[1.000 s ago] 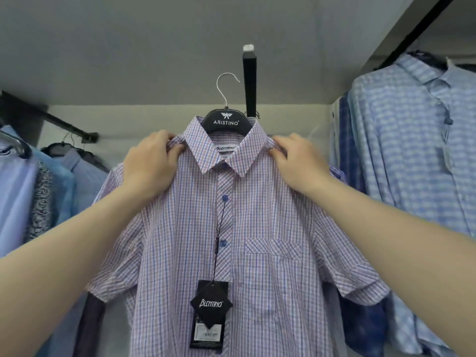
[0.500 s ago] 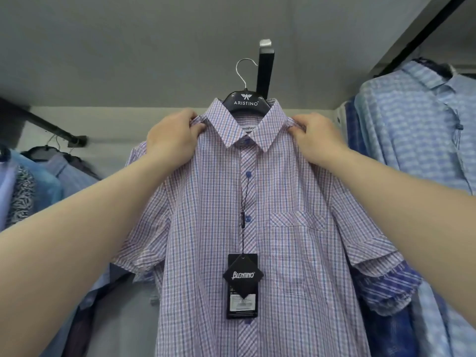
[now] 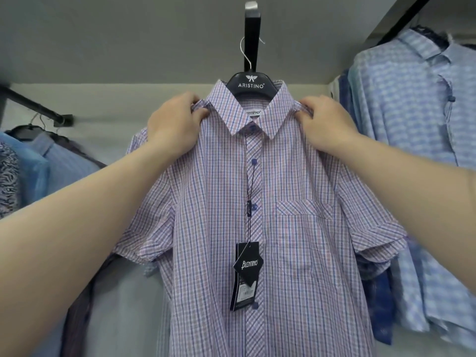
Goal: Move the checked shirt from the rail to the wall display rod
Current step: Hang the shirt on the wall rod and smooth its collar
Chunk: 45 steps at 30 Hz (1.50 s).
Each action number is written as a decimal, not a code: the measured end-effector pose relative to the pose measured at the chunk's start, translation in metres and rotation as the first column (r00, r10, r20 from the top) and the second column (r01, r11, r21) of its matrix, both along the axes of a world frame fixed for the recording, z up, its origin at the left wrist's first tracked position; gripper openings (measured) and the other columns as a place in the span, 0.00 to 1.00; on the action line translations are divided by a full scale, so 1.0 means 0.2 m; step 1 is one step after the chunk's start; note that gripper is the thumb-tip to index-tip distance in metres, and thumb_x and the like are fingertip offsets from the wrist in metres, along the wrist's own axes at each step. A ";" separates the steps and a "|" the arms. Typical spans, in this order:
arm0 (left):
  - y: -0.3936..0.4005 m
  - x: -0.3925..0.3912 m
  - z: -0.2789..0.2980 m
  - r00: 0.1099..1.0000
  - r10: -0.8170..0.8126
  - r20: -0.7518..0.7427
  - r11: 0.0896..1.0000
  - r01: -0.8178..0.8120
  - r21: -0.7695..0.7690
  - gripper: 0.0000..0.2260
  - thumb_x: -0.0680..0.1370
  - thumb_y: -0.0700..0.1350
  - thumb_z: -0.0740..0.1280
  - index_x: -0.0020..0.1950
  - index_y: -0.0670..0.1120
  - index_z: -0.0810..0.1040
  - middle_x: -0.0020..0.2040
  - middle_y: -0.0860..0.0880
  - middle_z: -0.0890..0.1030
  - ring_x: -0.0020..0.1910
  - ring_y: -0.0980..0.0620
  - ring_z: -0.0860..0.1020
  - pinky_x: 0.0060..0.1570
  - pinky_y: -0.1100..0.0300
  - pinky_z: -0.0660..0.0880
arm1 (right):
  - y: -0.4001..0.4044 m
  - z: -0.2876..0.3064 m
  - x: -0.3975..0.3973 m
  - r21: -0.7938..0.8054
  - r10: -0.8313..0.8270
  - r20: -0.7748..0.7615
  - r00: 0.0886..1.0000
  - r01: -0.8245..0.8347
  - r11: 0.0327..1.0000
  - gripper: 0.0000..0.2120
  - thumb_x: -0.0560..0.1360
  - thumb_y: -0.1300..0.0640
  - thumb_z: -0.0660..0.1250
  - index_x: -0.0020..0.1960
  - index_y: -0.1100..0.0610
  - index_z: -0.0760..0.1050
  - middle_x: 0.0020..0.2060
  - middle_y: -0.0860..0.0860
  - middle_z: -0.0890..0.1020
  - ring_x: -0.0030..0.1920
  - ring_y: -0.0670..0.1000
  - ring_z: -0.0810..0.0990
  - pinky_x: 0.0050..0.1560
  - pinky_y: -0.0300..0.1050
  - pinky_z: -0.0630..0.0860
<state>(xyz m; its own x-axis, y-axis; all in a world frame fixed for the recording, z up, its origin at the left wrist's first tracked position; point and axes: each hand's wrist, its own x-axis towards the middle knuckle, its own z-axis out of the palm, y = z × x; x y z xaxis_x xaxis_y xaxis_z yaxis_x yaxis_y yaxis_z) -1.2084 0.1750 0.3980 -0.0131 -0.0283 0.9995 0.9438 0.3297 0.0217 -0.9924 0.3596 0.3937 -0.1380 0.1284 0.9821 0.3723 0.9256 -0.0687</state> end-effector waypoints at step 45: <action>-0.22 0.20 -0.24 0.994 0.113 0.010 0.967 -0.107 -0.232 0.21 0.82 0.50 0.63 0.74 0.45 0.70 0.72 0.43 0.73 0.69 0.40 0.69 0.67 0.44 0.66 | -0.12 -0.29 0.18 -0.046 0.038 0.087 0.996 -0.034 0.998 0.23 0.83 0.53 0.60 0.76 0.59 0.66 0.72 0.59 0.70 0.72 0.60 0.66 0.73 0.57 0.62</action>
<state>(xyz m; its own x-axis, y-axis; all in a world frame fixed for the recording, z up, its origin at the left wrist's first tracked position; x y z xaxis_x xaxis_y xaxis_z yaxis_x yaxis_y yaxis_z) -1.1679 0.1313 0.3502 -0.0461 0.2009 0.9785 0.9016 0.4302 -0.0458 -0.9563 0.3363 0.3364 -0.2282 0.1646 0.9596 0.3454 0.9352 -0.0783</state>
